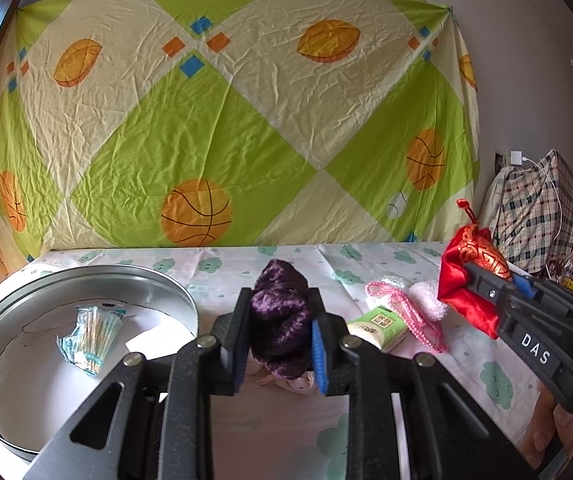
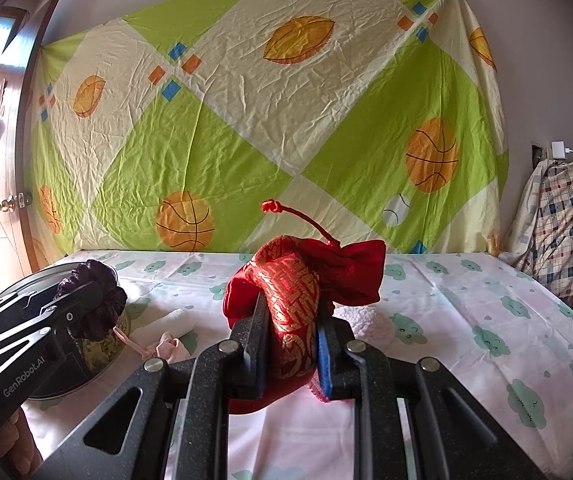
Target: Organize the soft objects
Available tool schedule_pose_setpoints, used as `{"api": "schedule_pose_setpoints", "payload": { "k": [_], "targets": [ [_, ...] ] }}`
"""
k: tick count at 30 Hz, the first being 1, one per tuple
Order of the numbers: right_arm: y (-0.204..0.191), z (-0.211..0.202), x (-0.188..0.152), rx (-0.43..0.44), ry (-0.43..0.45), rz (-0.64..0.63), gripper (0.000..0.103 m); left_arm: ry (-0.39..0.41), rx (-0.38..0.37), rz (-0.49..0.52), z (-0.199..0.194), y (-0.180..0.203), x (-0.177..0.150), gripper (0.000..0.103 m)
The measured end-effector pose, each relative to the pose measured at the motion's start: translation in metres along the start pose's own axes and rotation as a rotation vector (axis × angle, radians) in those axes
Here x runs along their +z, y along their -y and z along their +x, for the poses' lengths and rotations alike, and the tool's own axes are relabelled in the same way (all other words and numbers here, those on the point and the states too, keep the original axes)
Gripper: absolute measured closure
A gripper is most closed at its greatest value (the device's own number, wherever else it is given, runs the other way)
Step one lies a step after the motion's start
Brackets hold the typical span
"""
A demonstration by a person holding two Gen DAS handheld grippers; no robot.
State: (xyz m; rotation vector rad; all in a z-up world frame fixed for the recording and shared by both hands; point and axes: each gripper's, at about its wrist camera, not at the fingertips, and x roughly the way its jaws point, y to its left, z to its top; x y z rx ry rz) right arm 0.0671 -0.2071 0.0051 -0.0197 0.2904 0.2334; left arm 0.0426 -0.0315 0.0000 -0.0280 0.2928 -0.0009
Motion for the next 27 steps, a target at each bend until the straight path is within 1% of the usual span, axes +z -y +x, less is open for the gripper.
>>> {"api": "schedule_pose_setpoints", "payload": {
  "k": [7, 18, 27],
  "targets": [
    [-0.017, -0.001, -0.001, 0.038, 0.001, -0.016, 0.082, 0.004, 0.016, -0.028, -0.005, -0.012, -0.001, 0.079],
    [-0.041, -0.001, -0.003, 0.094, 0.0, -0.036, 0.081, 0.022, 0.063, -0.038, -0.017, -0.028, -0.003, 0.079],
    [-0.06, -0.001, -0.003, 0.132, -0.005, -0.057, 0.081, 0.027, 0.082, -0.054, -0.023, -0.041, -0.005, 0.079]
  ]
}}
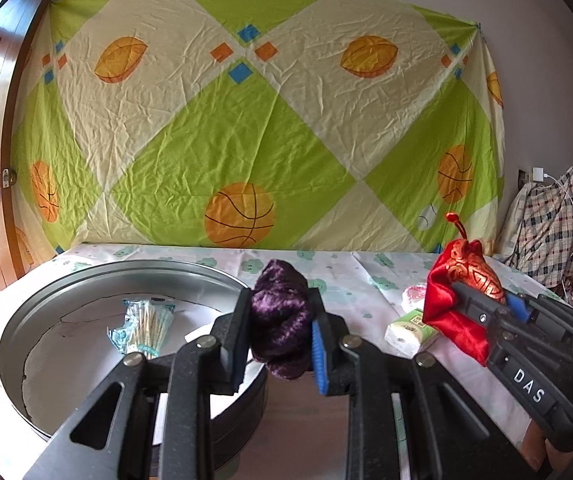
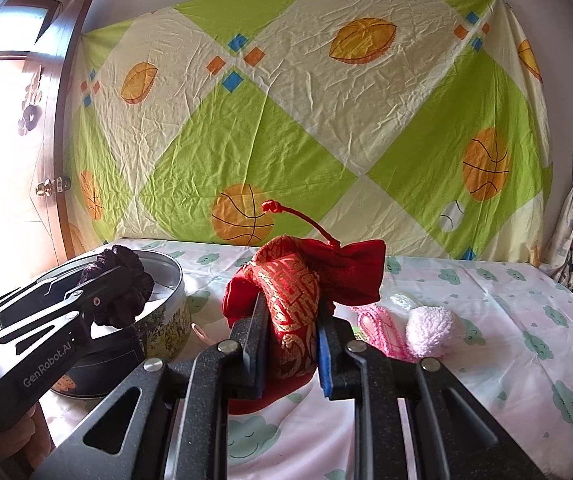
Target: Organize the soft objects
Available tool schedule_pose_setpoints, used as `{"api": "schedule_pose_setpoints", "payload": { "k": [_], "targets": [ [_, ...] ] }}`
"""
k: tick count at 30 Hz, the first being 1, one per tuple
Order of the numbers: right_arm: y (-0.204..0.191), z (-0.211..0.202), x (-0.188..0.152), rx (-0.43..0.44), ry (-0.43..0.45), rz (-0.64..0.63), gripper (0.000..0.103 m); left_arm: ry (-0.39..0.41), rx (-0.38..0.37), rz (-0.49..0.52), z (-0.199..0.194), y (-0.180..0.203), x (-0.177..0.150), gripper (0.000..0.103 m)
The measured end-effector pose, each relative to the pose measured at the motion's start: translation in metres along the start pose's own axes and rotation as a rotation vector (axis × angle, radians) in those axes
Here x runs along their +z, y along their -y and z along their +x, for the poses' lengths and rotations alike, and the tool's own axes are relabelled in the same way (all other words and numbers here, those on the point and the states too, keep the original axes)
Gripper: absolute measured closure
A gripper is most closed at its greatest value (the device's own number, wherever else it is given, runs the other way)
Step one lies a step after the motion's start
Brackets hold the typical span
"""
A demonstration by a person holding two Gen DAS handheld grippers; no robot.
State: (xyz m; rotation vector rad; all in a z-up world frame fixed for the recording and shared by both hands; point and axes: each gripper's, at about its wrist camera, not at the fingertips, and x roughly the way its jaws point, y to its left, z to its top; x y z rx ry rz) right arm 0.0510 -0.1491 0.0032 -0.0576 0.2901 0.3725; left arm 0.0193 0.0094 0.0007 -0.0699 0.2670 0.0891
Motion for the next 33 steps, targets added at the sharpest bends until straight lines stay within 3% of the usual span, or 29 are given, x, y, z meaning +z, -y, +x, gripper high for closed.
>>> {"api": "schedule_pose_setpoints", "payload": {
  "k": [33],
  "targets": [
    [-0.043, 0.016, 0.004, 0.104, -0.018, -0.037, 0.081, 0.014, 0.073, -0.056, -0.01, -0.048, 0.0, 0.079]
  ]
}}
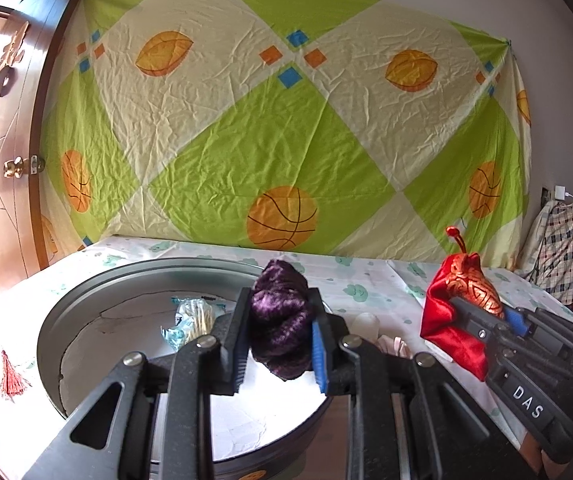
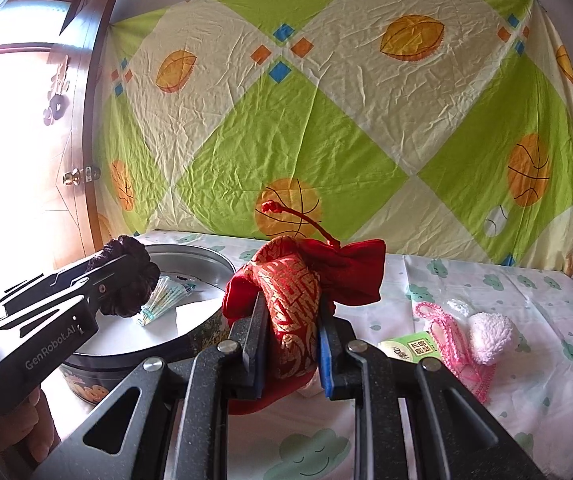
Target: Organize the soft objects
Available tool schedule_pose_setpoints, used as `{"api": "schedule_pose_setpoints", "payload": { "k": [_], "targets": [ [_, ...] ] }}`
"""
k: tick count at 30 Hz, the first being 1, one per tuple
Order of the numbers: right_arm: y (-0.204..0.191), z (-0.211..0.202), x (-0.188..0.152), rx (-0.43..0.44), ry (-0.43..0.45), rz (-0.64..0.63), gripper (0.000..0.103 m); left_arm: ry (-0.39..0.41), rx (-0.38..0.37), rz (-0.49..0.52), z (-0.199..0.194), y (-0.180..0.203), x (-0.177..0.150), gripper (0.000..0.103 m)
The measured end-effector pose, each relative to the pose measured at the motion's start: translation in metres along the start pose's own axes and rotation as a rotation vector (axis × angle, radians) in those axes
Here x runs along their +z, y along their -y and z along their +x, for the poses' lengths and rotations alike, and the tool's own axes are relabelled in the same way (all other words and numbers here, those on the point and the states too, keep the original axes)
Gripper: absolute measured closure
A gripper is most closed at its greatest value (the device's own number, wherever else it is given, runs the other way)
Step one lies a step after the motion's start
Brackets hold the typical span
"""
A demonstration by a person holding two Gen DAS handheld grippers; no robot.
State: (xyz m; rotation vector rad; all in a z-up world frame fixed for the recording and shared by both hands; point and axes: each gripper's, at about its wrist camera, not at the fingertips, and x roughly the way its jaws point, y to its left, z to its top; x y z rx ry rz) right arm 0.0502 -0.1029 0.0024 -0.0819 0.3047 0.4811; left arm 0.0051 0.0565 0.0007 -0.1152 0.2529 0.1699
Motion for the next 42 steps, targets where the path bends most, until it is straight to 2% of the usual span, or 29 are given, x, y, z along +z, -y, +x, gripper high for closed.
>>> {"api": "schedule_pose_setpoints", "payload": {
  "k": [42],
  "targets": [
    [-0.035, 0.018, 0.006, 0.086, -0.019, -0.042, 0.081, -0.011, 0.045, -0.061, -0.002, -0.04, 0.003, 0.079]
  ]
}}
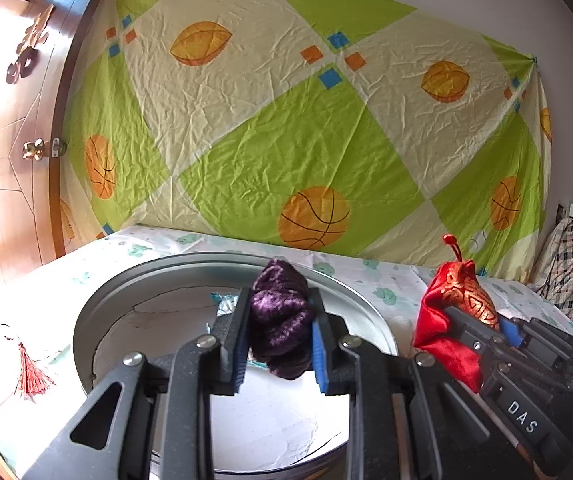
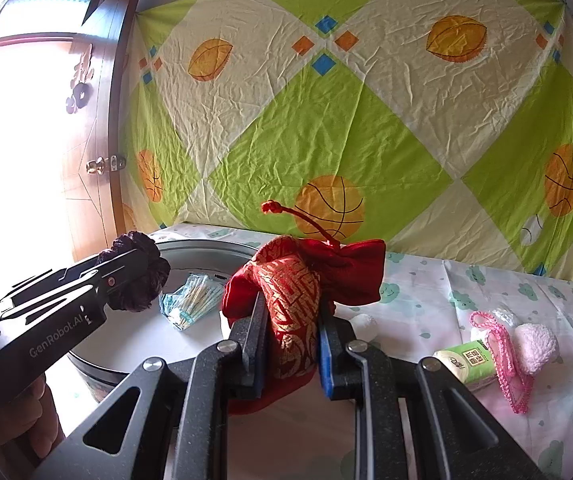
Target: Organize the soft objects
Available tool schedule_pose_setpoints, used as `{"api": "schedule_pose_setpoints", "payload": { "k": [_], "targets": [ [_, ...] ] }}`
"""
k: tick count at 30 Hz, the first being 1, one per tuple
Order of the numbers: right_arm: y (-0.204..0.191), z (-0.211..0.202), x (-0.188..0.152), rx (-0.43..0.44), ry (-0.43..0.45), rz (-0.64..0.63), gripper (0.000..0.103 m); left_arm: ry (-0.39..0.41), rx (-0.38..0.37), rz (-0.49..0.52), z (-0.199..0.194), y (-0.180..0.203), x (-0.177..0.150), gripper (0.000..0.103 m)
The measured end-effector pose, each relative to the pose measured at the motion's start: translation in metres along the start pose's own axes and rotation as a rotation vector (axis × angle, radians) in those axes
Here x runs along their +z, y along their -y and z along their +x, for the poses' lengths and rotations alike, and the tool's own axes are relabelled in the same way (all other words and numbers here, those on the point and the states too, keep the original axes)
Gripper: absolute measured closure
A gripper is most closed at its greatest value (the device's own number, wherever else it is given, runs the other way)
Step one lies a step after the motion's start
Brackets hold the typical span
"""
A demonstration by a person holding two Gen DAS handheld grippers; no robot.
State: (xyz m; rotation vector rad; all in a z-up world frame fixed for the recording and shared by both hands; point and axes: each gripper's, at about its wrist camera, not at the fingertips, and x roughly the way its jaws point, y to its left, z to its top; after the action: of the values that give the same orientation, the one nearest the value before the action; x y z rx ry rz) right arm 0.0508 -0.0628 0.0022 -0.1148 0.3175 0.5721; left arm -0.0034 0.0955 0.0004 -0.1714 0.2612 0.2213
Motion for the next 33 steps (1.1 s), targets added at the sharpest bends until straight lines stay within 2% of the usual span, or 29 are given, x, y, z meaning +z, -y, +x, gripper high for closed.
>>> {"api": "schedule_pose_setpoints", "payload": {
  "k": [23, 33],
  "targets": [
    [-0.026, 0.021, 0.004, 0.051, -0.033, -0.047, 0.081, -0.049, 0.04, -0.03, 0.008, -0.039, 0.003, 0.079],
    [-0.035, 0.035, 0.017, 0.1, -0.06, -0.042, 0.081, -0.06, 0.056, -0.029, 0.012, -0.053, 0.014, 0.079]
  ]
}}
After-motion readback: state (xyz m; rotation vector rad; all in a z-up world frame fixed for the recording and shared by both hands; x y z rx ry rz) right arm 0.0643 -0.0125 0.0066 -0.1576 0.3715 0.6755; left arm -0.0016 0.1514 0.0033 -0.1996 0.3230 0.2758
